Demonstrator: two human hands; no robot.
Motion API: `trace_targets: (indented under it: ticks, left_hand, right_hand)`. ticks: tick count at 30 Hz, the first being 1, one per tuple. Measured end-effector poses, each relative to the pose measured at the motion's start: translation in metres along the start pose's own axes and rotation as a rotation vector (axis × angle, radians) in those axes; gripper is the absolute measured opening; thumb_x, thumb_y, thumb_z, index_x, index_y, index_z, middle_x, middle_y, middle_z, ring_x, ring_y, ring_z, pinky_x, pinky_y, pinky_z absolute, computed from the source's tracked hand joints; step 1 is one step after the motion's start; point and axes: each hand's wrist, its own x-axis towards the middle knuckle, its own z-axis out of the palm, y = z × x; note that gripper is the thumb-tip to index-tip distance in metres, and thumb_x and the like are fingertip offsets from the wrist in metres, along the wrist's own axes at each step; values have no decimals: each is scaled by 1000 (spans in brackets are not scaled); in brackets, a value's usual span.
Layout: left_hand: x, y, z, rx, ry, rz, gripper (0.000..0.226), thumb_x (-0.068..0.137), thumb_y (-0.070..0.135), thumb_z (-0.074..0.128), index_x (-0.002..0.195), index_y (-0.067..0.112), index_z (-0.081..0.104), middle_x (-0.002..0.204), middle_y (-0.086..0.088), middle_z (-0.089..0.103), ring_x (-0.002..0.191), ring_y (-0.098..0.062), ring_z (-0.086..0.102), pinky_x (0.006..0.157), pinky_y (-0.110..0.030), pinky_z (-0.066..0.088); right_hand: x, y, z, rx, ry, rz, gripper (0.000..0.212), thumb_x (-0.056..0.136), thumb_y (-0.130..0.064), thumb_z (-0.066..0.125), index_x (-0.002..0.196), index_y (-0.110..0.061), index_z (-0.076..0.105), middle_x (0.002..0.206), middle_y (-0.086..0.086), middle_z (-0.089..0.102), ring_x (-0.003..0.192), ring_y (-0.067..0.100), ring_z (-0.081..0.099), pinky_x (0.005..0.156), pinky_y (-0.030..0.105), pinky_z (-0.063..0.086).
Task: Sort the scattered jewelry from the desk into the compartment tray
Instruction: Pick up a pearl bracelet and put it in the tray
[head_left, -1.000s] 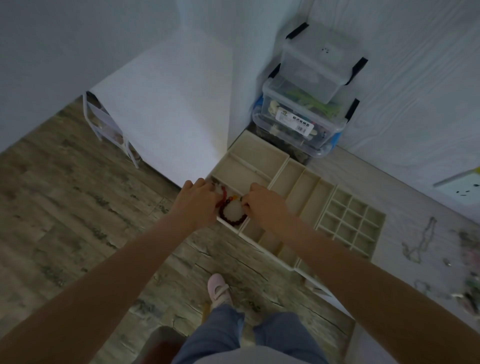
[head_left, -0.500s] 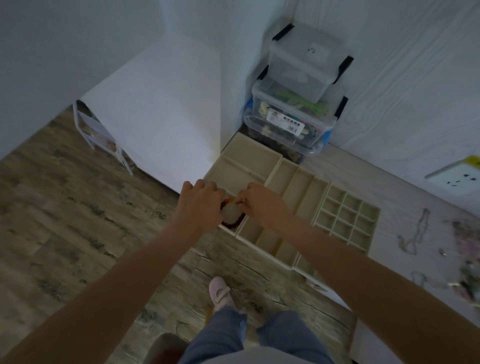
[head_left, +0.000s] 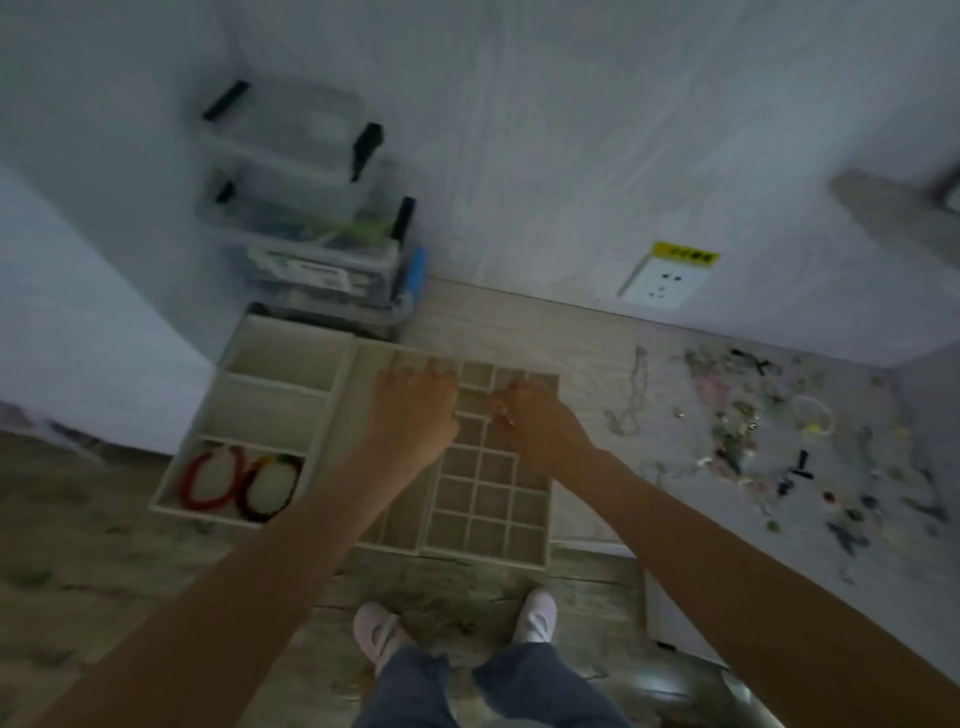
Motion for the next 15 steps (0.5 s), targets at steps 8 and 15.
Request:
trace_targets:
  ticks: [8,15]
  left_hand:
    - [57,165,13,-69,-38,228,33,93,14,37,122,18,52,116,-3,61,103,-24,59,87,-36,43]
    - [93,301,18,-41,77,347,33,100,25,30,122,10,50,115,-8,58,104,-28,56,85,-39,41]
  right_hand:
    - [-72,159,-29,62,180,261,37,94,-15,47,130,-17,52,132,5,44,125,21,39,97,30,37]
    - [-109,289,-45,84,280,437,42,95,-17,46,136,-15,44,141,7,39,132,24,34,100,33,36]
